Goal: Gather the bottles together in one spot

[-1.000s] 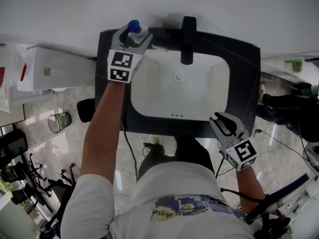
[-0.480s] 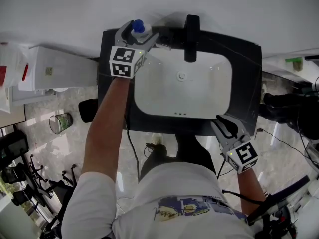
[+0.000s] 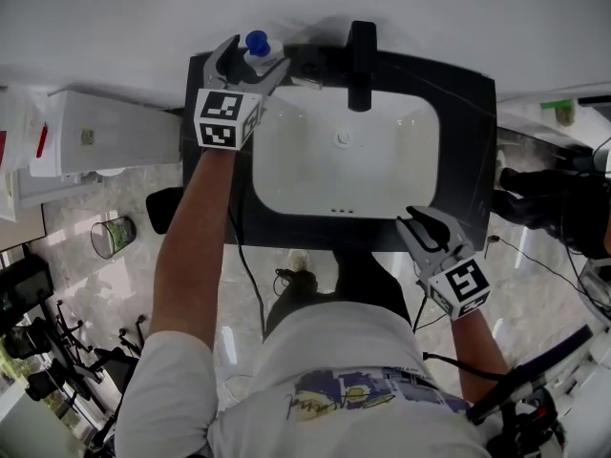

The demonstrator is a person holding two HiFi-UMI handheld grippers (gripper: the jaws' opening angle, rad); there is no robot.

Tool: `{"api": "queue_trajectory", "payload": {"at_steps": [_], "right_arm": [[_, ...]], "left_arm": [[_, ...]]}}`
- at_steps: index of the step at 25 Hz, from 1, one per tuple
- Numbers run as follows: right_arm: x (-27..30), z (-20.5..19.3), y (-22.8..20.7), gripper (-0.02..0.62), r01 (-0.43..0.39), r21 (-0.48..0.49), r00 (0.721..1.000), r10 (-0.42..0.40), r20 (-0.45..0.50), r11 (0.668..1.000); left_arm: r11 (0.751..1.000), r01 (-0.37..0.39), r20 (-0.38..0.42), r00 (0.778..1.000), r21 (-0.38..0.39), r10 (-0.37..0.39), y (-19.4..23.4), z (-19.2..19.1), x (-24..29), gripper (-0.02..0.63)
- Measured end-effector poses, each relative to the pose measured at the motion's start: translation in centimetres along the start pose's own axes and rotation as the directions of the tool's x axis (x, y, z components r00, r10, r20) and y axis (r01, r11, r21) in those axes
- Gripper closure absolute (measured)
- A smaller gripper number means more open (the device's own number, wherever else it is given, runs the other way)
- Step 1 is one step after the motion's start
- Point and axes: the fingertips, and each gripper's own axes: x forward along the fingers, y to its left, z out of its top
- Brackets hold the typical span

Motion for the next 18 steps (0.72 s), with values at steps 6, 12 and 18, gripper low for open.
{"api": "queue_trajectory", "payload": {"at_steps": [6, 12, 18], "right_arm": [[0.3, 0.7, 0.6, 0.506, 0.016, -0.015, 1.0, -0.016, 0.016, 1.0], [0.2, 1.4, 1.7, 0.506, 0.045, -0.028, 0.998, -0.043, 0.046, 0.999], [0.3, 2.6, 3.5, 0.513, 0.073, -0.054, 0.994, -0.069, 0.083, 0.996]], "left_arm": [[1.0, 0.005, 0.011, 1.0, 0.006, -0.005, 0.0, 1.0, -2.8, 0.183], [0.999, 0.031, 0.008, 0.999, -0.023, -0.031, -1.6, 1.4, -7.6, 0.25], [0.995, 0.098, -0.015, 0.995, -0.028, -0.098, -5.4, 1.4, -14.0, 0.433]]}}
